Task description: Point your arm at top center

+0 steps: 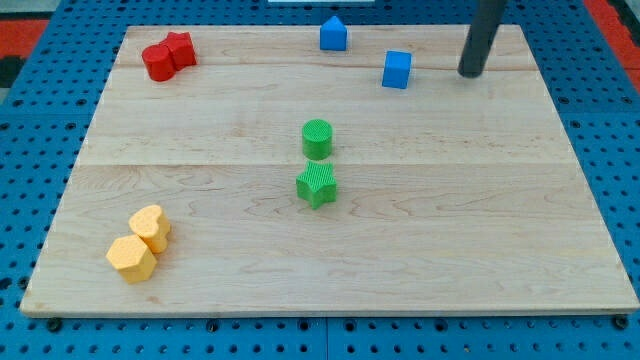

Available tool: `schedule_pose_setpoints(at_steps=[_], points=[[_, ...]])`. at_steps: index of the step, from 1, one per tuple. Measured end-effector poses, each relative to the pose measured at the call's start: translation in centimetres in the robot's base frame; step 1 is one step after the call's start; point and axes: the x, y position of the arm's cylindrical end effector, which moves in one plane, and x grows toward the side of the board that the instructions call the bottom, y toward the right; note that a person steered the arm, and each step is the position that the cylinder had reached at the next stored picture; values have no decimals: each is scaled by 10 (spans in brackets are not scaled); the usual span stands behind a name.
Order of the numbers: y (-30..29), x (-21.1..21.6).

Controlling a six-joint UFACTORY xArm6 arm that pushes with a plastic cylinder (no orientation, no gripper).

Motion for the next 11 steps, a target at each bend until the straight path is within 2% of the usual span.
schedule_pose_setpoints(at_steps=[1, 2, 3, 4, 8, 11], points=[[-85, -65], [-126, -65], [-245, -33], [-245, -5], [-214, -43], [-214, -45]])
